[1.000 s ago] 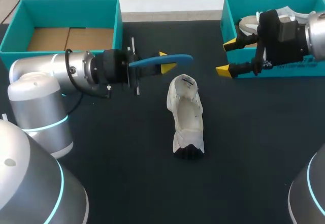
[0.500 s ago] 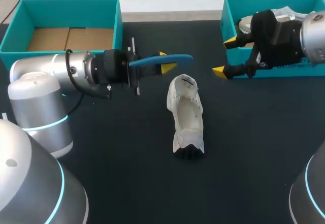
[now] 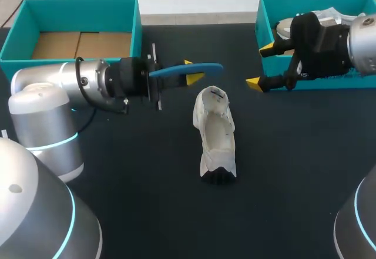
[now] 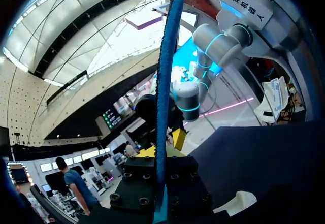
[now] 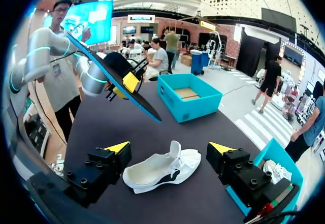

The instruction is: Take the shoe out of the shoebox, open the shoe tongue, remove and reinsert the insole, then place the shoe into the shoebox

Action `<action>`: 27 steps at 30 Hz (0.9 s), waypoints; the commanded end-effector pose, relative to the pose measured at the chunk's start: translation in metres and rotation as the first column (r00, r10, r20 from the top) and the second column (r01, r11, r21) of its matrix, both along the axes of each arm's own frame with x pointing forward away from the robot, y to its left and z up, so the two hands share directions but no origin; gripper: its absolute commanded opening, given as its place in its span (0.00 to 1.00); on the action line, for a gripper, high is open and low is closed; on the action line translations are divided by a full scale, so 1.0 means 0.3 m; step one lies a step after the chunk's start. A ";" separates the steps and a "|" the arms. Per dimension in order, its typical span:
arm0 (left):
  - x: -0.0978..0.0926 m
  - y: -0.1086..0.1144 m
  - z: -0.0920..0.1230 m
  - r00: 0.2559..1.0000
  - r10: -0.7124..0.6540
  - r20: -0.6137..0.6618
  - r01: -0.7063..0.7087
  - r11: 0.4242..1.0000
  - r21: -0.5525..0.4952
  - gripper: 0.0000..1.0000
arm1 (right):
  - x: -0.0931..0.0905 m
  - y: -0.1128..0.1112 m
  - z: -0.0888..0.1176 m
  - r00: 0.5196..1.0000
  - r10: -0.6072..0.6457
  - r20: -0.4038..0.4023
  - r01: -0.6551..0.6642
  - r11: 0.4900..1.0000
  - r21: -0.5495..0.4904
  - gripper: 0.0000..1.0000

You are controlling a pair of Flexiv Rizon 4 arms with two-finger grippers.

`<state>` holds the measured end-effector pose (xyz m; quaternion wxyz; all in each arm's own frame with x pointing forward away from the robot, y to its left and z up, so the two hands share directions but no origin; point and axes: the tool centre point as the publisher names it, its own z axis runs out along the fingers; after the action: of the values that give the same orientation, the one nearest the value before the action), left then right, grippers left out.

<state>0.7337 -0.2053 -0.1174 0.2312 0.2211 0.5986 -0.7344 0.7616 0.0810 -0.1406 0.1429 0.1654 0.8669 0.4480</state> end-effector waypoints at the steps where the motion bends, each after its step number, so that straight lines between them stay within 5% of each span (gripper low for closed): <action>1: -0.010 -0.006 -0.002 1.000 -0.007 -0.016 0.007 1.000 0.004 0.00 | -0.013 0.010 -0.010 0.998 0.023 0.053 -0.023 1.000 -0.004 1.00; 17: -0.114 -0.011 -0.073 0.977 -0.066 -0.204 0.092 0.989 0.118 0.00 | -0.075 -0.036 -0.162 0.955 0.220 0.197 -0.181 0.963 -0.199 1.00; 27: -0.074 0.007 -0.213 0.983 -0.046 -0.177 0.070 0.988 0.136 0.00 | -0.109 -0.044 -0.266 0.949 0.271 0.162 -0.222 0.938 -0.267 1.00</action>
<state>0.7052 -0.2038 -0.1664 0.1343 0.1847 0.6578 -0.7177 0.7313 0.0665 -0.2157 0.1899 -0.0086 0.9073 0.3751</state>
